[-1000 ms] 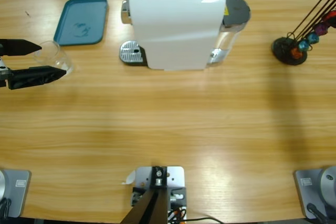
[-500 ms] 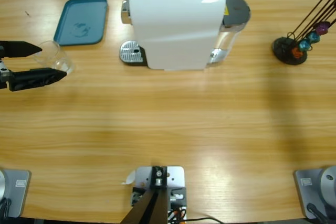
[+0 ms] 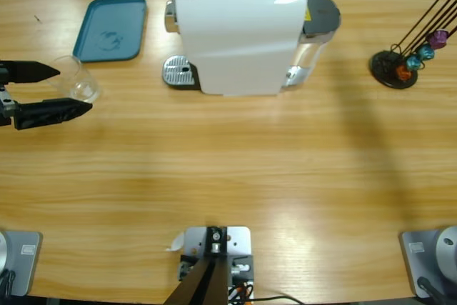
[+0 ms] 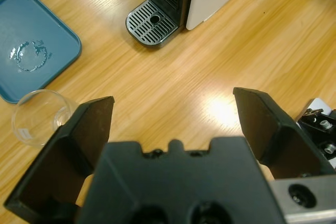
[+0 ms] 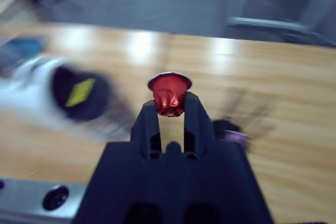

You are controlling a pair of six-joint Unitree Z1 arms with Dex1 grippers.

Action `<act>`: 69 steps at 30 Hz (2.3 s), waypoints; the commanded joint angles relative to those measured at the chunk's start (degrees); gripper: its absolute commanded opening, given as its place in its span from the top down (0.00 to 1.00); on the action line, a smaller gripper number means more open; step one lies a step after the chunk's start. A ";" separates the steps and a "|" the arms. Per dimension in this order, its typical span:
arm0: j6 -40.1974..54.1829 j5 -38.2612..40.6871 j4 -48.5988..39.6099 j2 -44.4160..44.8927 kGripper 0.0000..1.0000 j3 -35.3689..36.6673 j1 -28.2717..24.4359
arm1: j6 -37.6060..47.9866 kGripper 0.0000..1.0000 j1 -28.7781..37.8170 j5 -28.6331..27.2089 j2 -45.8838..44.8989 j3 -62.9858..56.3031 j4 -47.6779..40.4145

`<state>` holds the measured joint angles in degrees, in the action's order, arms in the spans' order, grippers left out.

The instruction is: Pour coffee

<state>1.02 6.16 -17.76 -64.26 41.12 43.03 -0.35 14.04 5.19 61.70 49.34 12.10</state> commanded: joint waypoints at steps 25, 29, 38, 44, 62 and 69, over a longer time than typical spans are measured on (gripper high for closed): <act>4.60 -1.94 -10.95 8.55 0.05 2.44 4.87 | -23.70 1.00 25.40 8.95 40.88 40.13 12.34; 4.60 -1.94 -10.51 7.83 0.05 2.25 4.87 | -24.88 1.00 25.39 9.10 42.53 40.93 13.16; 4.25 -1.94 -8.96 7.34 0.05 1.42 4.87 | -25.05 1.00 28.92 6.08 45.33 44.27 14.97; 4.04 -1.94 -8.96 9.06 0.05 -0.43 4.87 | -25.05 1.00 29.55 5.55 46.79 46.37 16.26; 3.19 -2.03 -8.08 10.12 0.05 -1.52 4.87 | -26.37 1.00 29.55 4.52 47.61 46.83 18.66; 2.84 -2.03 -8.08 10.91 0.05 -2.45 4.87 | -26.37 1.00 29.55 4.20 47.54 45.72 18.49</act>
<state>4.59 5.01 -26.53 -55.40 41.37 47.45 -26.09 42.96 9.58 106.12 96.01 30.19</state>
